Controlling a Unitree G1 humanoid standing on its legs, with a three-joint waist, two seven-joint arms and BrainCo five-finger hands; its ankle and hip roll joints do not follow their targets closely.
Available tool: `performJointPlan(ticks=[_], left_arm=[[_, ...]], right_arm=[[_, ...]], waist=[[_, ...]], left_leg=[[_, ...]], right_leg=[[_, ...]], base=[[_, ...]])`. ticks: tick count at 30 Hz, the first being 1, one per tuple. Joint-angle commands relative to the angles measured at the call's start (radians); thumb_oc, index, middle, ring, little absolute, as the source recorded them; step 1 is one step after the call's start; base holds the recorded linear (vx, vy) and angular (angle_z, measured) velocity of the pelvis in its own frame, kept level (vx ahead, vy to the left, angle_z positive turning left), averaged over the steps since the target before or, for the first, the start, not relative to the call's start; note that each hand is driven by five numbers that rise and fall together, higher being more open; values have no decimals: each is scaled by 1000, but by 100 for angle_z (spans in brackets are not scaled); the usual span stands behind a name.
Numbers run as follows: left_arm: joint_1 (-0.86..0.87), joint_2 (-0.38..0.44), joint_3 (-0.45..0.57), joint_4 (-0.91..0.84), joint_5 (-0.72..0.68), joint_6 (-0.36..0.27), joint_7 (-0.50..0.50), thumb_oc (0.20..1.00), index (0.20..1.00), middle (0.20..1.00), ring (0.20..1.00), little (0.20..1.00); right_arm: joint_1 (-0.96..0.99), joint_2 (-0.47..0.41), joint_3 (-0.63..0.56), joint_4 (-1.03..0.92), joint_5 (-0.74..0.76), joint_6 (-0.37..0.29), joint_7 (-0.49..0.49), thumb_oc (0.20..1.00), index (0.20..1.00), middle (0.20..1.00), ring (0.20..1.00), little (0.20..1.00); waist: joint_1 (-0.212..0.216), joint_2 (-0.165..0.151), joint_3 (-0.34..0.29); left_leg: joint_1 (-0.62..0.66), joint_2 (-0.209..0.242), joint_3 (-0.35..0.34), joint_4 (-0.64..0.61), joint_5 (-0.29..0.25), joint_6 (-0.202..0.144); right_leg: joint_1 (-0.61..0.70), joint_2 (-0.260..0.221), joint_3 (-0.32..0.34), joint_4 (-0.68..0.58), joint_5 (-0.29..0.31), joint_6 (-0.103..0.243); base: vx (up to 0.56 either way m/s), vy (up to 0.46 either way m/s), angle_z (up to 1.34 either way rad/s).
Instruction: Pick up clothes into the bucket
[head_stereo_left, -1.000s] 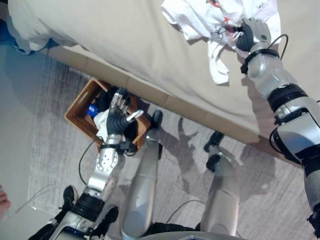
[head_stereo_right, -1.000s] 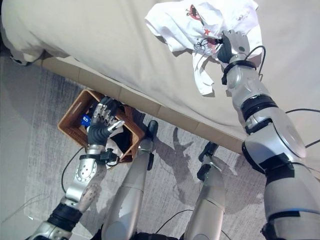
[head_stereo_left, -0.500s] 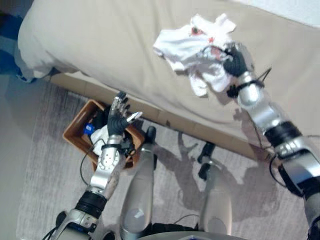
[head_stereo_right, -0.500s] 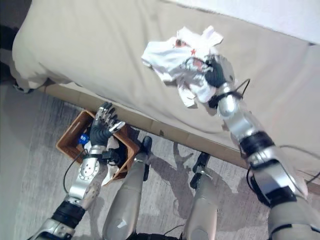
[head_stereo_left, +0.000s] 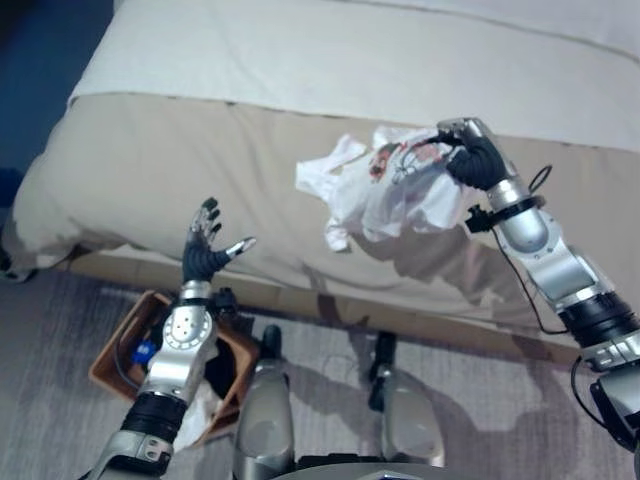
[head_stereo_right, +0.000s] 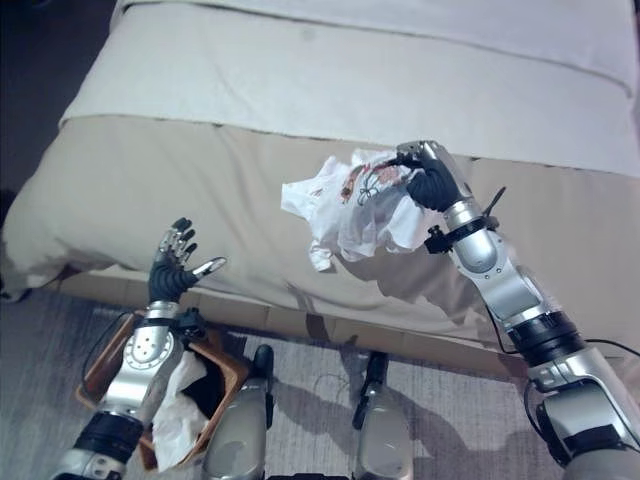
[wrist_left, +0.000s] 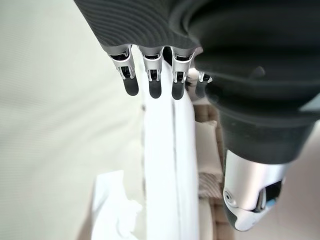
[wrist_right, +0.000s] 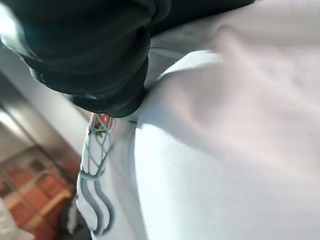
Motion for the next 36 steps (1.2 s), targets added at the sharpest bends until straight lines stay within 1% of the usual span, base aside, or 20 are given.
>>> performJointPlan(ticks=[1,4,5,6,7,8,12,18,20,21,22,23,24,25,27,30,31,32,35,36], left_arm=[[-25,36,-47,-11,49,-26,-30,1000,1000,1000,1000,1000],[-46,42,-64,-34,36,-20,-58,1000,1000,1000,1000,1000],[-79,43,-102,-62,6,-21,-99,1000,1000,1000,1000,1000],[-79,44,-103,-61,5,-21,-100,1000,1000,1000,1000,1000],[-127,47,-138,-72,-36,-22,-133,1000,1000,1000,1000,1000],[-140,47,-155,-72,-75,-21,-162,1000,1000,1000,1000,1000],[-203,61,-213,-64,-175,-7,-255,1000,1000,1000,1000,1000],[-267,28,-266,-71,-256,20,-269,1000,1000,1000,1000,1000],[-318,28,-300,-72,-310,31,-289,1000,1000,1000,1000,1000],[-356,33,-326,-79,-403,46,-313,1000,1000,1000,1000,1000],[-357,34,-326,-78,-404,46,-314,1000,1000,1000,1000,1000],[-395,53,-361,-84,-489,65,-351,1000,1000,1000,1000,1000],[-395,53,-361,-84,-489,65,-351,1000,1000,1000,1000,1000],[-424,85,-398,-86,-583,88,-394,1000,1000,1000,1000,1000],[-450,112,-443,-88,-682,123,-439,1000,1000,1000,1000,1000],[-491,164,-519,-93,-780,179,-522,1000,1000,1000,1000,1000],[-491,164,-519,-93,-780,179,-522,1000,1000,1000,1000,1000],[-498,185,-541,-79,-831,216,-577,1000,1000,1000,1000,1000],[-495,190,-561,-73,-861,251,-635,1000,1000,1000,1000,1000],[-482,185,-569,-67,-879,277,-683,1000,1000,1000,1000,1000]], right_arm=[[-80,-7,13,-80,135,-64,62,200,200,200,200,200],[-75,-20,21,-115,171,-55,92,200,200,200,200,200],[-64,-2,24,-128,227,-53,116,200,200,200,200,200],[-63,-3,22,-129,228,-52,117,200,200,200,200,200],[-38,33,18,-154,321,-52,155,200,200,200,200,200],[-34,39,23,-161,334,-45,166,200,200,200,200,200],[-34,8,47,-205,373,-29,216,200,200,200,200,200],[-44,-35,85,-242,401,-13,248,200,200,200,200,200],[-44,-40,90,-245,429,-6,252,200,200,200,200,200],[-45,-45,103,-257,451,-4,263,200,200,200,200,200],[-45,-45,103,-257,451,-4,263,200,200,200,200,200],[-44,-54,115,-258,460,2,266,200,200,200,200,200],[-44,-54,115,-258,460,2,266,200,200,200,200,200],[-49,-63,130,-264,479,3,276,200,200,200,200,200],[-59,-72,151,-269,500,1,286,200,200,200,200,200],[-79,-77,181,-264,525,-4,293,200,200,200,200,200],[-79,-77,181,-264,525,-4,293,200,200,200,200,200],[-95,-74,202,-256,535,-9,302,200,200,200,200,200],[-110,-64,217,-244,535,-13,309,200,200,200,200,200],[-117,-50,225,-238,531,-15,322,200,200,200,200,200]], waist=[[-14,-34,-149],[-19,-35,-178],[-26,-32,-205],[-24,-32,-203],[-30,-31,-227],[-34,-29,-238],[-48,-24,-275],[-56,-21,-298],[-61,-17,-302],[-65,-13,-307],[-65,-13,-307],[-69,-6,-311],[-68,-6,-310],[-73,-1,-316],[-79,3,-319],[-88,9,-323],[-88,9,-323],[-95,11,-328],[-101,13,-332],[-105,14,-336]], left_leg=[[-14,24,4,-22,27,-13],[18,30,12,-33,23,-14],[46,33,18,-43,20,-15],[48,34,19,-44,20,-15],[70,37,25,-58,18,-16],[82,40,30,-67,19,-18],[122,46,50,-89,21,-24],[146,55,56,-88,16,-27],[153,56,56,-91,17,-28],[156,58,57,-92,19,-30],[156,58,56,-92,19,-30],[159,58,56,-95,21,-32],[159,58,56,-95,21,-32],[167,59,59,-100,23,-33],[172,61,61,-102,25,-36],[181,63,65,-108,27,-39],[181,63,65,-108,27,-39],[186,63,69,-113,27,-41],[193,63,76,-117,25,-43],[196,63,79,-116,23,-44]], right_leg=[[85,-55,0,17,-43,73],[110,-46,5,2,-40,73],[130,-43,9,-9,-40,73],[132,-43,9,-10,-39,73],[149,-38,9,-20,-41,72],[155,-38,9,-27,-41,74],[180,-27,16,-51,-37,74],[204,-21,21,-63,-36,71],[211,-18,18,-67,-36,72],[214,-18,17,-69,-35,73],[214,-17,17,-69,-35,73],[217,-16,15,-71,-36,74],[218,-16,15,-71,-36,74],[222,-15,15,-73,-35,75],[229,-16,15,-76,-33,76],[234,-16,16,-79,-32,79],[234,-16,16,-79,-32,79],[234,-17,21,-81,-31,82],[235,-17,24,-82,-31,84],[235,-19,26,-81,-31,84]], base=[[81,-20,-11],[95,-29,-7],[62,-11,-11],[118,-30,-10],[83,-22,-6],[106,-26,-3],[62,-8,-12],[27,-13,-6],[14,-11,-5],[10,-11,-4],[14,-6,-4],[0,0,0],[0,0,0],[32,1,-1],[20,0,1],[6,-1,1],[0,0,0],[0,0,0],[26,6,-6],[18,6,-3]])
